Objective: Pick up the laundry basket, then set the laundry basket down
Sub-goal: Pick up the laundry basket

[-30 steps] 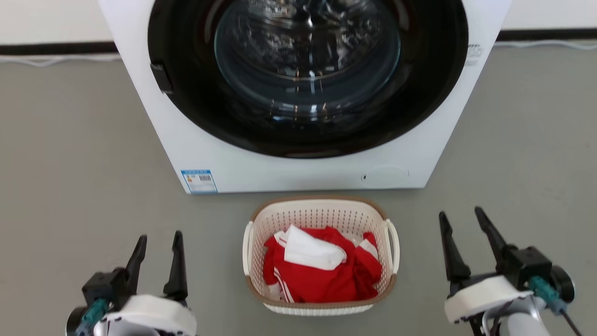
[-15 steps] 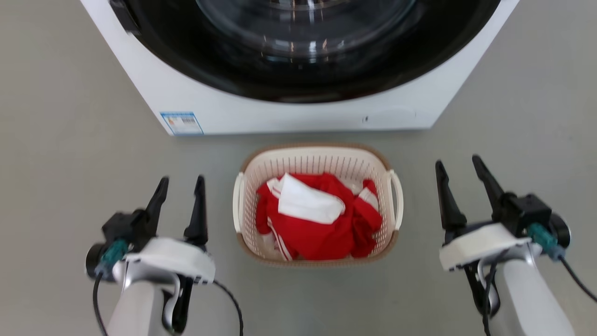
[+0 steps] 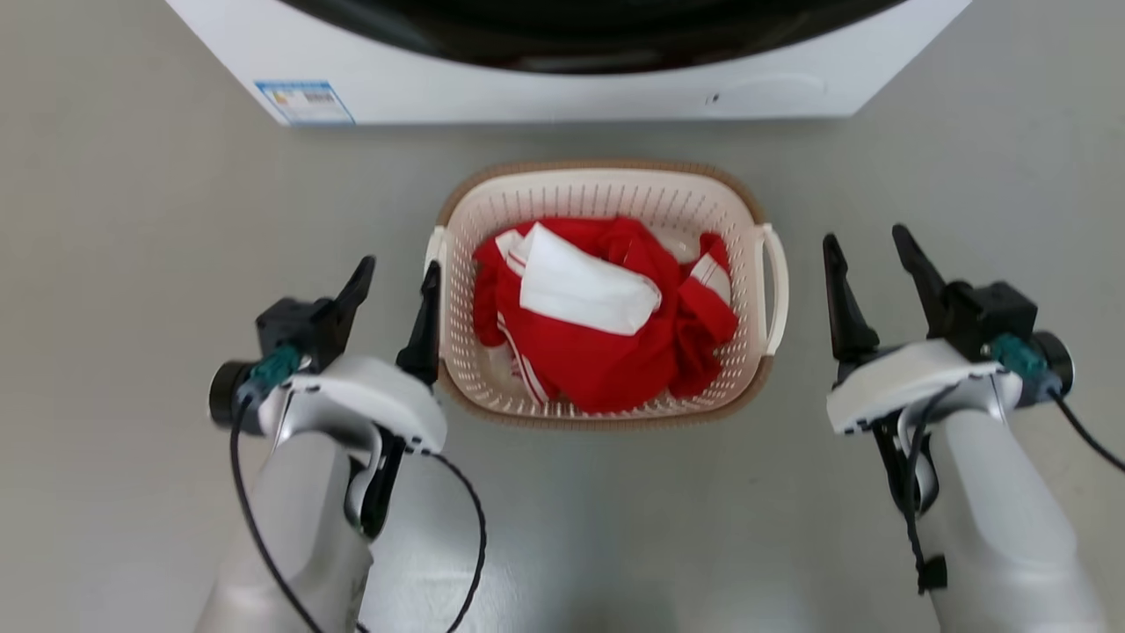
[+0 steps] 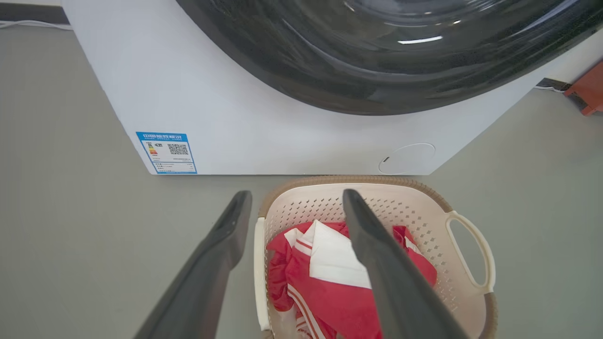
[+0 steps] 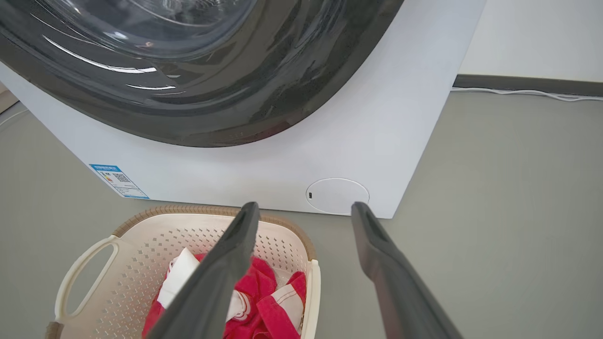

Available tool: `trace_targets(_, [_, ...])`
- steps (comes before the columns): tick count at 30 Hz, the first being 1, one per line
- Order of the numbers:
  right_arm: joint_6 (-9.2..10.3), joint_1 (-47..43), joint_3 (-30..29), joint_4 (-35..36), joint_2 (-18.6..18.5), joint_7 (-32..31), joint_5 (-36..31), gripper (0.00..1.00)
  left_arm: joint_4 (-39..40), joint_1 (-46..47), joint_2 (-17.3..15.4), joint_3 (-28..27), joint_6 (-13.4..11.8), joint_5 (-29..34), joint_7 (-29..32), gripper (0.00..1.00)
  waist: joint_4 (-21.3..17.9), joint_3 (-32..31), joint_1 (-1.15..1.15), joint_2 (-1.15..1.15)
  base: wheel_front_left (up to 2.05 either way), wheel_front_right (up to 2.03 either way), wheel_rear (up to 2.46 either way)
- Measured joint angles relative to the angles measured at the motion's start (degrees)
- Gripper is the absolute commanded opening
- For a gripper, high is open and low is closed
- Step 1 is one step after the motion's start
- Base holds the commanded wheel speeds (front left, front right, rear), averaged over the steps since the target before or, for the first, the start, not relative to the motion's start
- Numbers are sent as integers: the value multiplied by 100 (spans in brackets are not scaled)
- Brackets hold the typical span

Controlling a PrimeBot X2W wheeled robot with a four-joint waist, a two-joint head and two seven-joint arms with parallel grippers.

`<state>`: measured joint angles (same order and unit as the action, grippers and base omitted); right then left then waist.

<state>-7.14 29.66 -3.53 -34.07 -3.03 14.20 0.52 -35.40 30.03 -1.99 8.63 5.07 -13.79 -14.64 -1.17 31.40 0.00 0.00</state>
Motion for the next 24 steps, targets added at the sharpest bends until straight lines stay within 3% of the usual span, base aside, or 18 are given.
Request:
trace_targets(11, [0, 591, -90, -531, -15, 1, -62, 100, -989, 942, 13, 534, -2, -148, -1, 100, 25, 710, 0, 0, 0, 0, 0])
trace_targets(24, [0, 827, -172, -568, -22, 1, -98, 100, -1755, 1673, 15, 426, -71, -230, -1, 100, 7, 1424, 0, 0, 0, 0, 0])
